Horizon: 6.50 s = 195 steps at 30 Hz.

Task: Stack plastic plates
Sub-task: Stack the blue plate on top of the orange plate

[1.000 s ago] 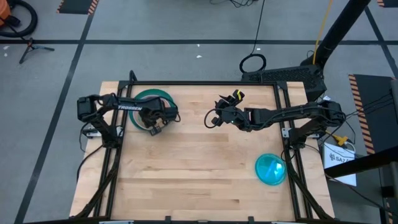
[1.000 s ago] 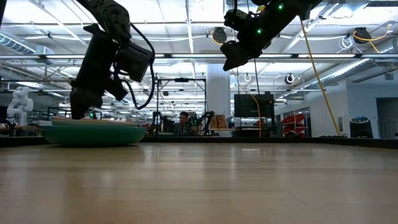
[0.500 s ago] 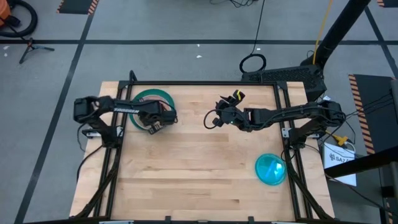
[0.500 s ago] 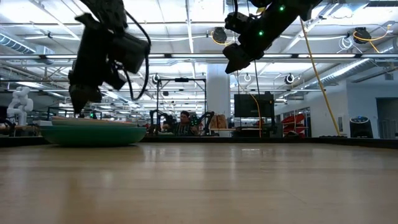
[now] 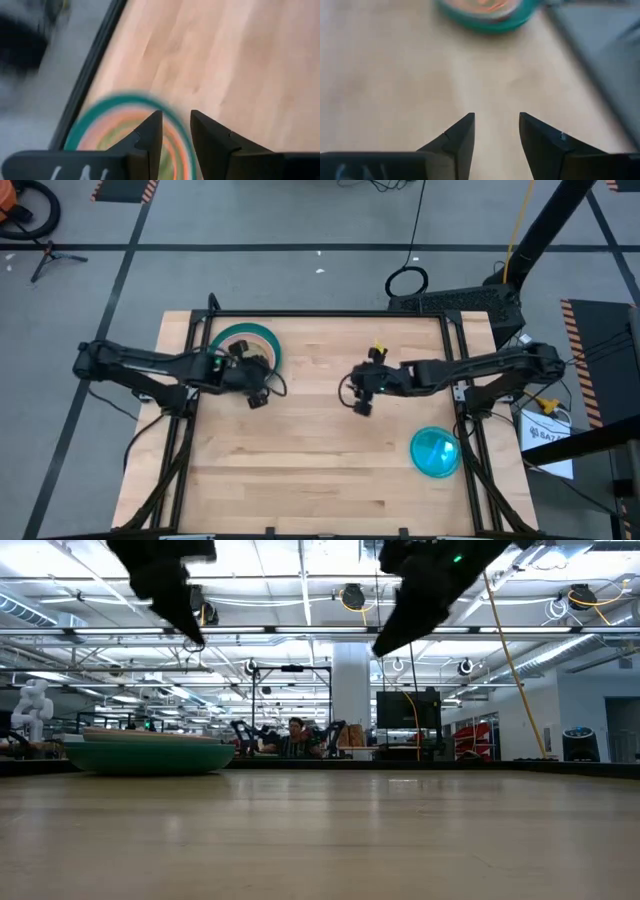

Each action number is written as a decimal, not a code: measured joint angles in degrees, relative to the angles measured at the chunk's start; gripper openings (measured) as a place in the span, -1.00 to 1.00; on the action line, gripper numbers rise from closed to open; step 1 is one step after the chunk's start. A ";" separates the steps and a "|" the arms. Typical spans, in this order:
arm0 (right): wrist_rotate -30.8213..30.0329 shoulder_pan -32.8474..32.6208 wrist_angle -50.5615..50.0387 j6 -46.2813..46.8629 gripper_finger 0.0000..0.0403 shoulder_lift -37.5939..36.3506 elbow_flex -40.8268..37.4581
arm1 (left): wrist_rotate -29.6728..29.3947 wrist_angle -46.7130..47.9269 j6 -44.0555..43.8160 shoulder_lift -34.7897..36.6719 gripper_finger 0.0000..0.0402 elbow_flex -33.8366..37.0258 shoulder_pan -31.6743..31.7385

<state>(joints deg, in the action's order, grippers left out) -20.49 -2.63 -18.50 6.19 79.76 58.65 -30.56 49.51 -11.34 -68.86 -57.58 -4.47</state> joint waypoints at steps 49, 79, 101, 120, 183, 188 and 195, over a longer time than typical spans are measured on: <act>35.51 -14.29 -44.14 70.35 -0.48 14.78 0.00 | -2.49 -4.59 12.23 3.32 -0.46 -0.02 -2.14; 37.41 -14.23 -38.93 64.16 -0.91 22.78 0.02 | -2.48 -4.16 9.28 3.32 -0.46 -0.02 -2.14; 0.73 -9.73 -46.52 19.34 -1.00 22.92 25.13 | -2.48 -4.81 10.83 3.32 -0.46 -0.02 -2.14; -2.04 3.42 -10.66 -41.17 -1.00 32.94 34.09 | -9.45 -11.16 13.71 21.62 -0.46 6.93 -3.98; -6.35 5.99 -2.31 -57.58 -0.30 62.91 69.11 | -14.50 -13.33 11.08 35.63 -0.46 10.16 -3.87; -4.14 6.24 -0.18 -39.76 -0.21 62.90 69.10 | -14.49 -13.35 11.08 35.61 -0.46 10.16 -3.87; -2.99 6.61 -1.17 -24.42 -0.12 62.85 69.11 | -14.50 -13.41 11.08 35.37 -0.46 10.16 -3.87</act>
<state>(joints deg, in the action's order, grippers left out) -23.48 3.98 -19.66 -18.22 142.60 127.76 -45.06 36.10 -0.26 -33.50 -47.42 -8.34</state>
